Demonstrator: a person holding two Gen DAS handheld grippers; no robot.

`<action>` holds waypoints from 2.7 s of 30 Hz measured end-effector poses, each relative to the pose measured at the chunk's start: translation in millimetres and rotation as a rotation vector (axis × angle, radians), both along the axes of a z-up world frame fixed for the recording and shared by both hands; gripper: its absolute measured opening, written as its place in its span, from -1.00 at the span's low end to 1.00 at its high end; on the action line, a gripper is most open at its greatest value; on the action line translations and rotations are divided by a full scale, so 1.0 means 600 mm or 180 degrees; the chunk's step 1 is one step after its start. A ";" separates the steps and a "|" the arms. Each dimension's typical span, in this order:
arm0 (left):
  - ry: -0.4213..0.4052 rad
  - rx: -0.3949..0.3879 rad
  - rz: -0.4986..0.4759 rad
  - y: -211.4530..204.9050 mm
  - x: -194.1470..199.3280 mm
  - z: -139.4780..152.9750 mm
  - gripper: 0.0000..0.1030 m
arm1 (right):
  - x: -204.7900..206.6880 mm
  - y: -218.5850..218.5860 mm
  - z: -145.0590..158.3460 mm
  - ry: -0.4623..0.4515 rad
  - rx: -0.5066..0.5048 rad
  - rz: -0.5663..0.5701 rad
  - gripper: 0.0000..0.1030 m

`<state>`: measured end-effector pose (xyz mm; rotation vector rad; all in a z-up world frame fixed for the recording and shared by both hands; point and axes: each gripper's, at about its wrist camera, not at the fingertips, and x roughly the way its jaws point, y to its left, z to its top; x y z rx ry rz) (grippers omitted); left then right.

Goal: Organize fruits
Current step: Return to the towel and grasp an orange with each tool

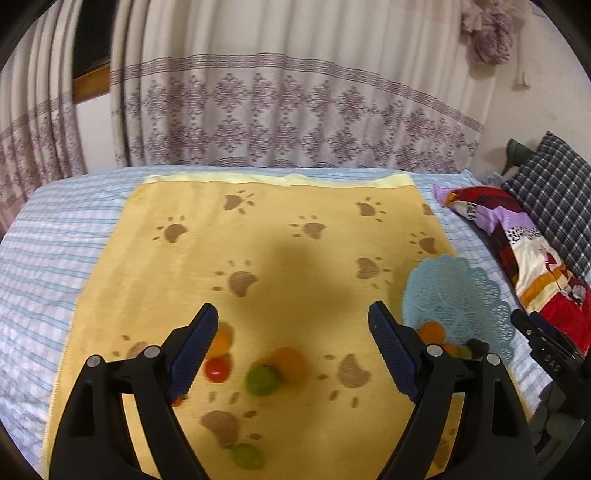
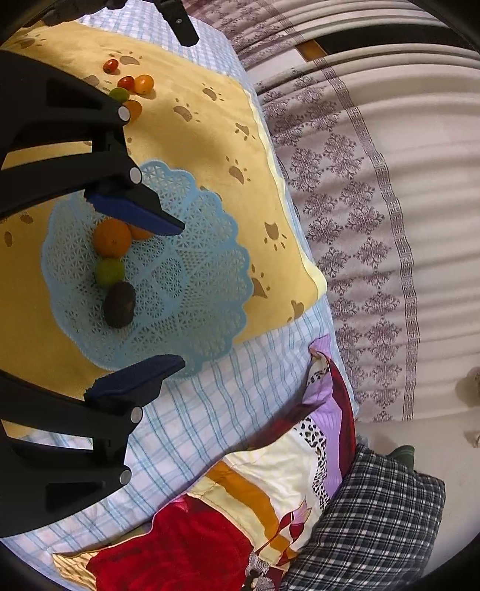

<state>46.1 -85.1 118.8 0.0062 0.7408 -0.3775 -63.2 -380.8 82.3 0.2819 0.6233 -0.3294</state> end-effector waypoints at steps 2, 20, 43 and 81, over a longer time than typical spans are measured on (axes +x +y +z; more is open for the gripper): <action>0.0002 0.0030 0.0053 0.020 0.001 -0.006 0.64 | 0.002 0.006 -0.003 0.0023 0.0002 0.0036 0.33; 0.0420 0.0275 0.0497 0.119 0.043 -0.123 0.66 | 0.015 0.059 -0.022 0.0141 -0.0157 0.0334 0.33; 0.0738 0.0335 0.0412 0.068 0.141 -0.207 0.34 | 0.039 0.120 -0.043 0.0307 -0.0335 0.0762 0.33; 0.0522 -0.0127 0.0518 0.152 0.145 -0.138 -0.17 | 0.278 0.304 -0.153 0.0959 0.1407 0.0943 0.01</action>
